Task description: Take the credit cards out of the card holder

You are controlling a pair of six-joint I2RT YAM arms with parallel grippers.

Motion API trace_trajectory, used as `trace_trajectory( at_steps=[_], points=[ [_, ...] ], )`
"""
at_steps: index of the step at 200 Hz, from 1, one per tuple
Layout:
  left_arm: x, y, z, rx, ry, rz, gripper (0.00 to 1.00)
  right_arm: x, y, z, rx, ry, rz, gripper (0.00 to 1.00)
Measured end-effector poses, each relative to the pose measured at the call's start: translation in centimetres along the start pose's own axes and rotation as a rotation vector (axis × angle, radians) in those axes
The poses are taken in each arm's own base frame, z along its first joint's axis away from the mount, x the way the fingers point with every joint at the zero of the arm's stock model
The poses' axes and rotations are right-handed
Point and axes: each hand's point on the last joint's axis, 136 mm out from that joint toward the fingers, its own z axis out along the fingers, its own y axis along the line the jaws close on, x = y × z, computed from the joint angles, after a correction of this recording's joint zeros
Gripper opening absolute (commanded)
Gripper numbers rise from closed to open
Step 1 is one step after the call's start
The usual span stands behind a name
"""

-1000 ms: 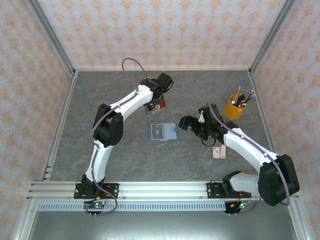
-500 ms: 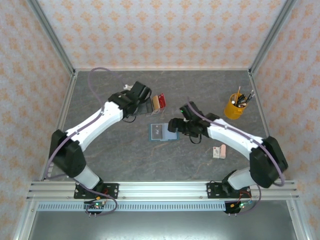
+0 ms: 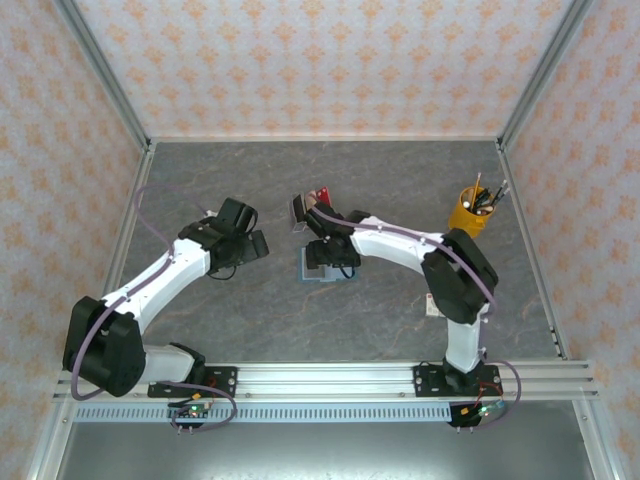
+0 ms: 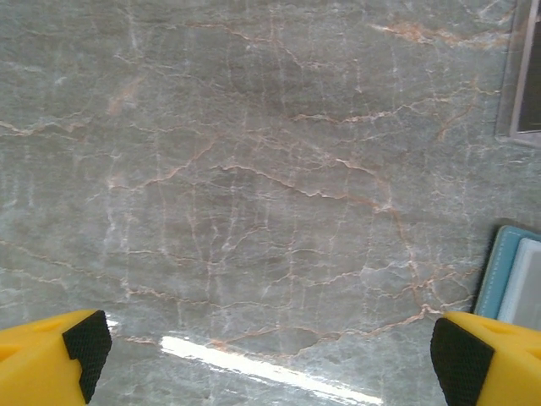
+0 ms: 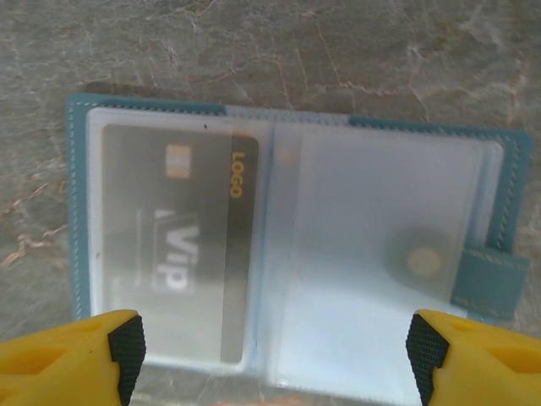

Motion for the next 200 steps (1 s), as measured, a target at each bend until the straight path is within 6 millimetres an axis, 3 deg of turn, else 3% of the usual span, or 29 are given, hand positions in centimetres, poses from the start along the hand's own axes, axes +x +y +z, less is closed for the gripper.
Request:
trace_trajectory(
  at_steps=[56,114,154,200],
  points=[
    [0.6,-0.2,1.4,0.033,-0.010,-0.045,1.00,-0.7,-0.2,2.3,0.085,0.047,-0.099,0.80],
    [0.7,-1.8,2.0,0.125,-0.010,-0.058,0.94,-1.2,-0.6,2.5,0.058,0.087,-0.116,0.78],
    [1.4,-4.4,3.0,0.245,0.045,-0.049,0.86,-1.7,-1.4,2.7,0.023,0.121,-0.111,0.76],
    [2.9,-6.8,3.9,0.374,0.126,-0.056,0.67,-1.7,-1.5,3.0,0.014,0.141,-0.145,0.62]
  ],
)
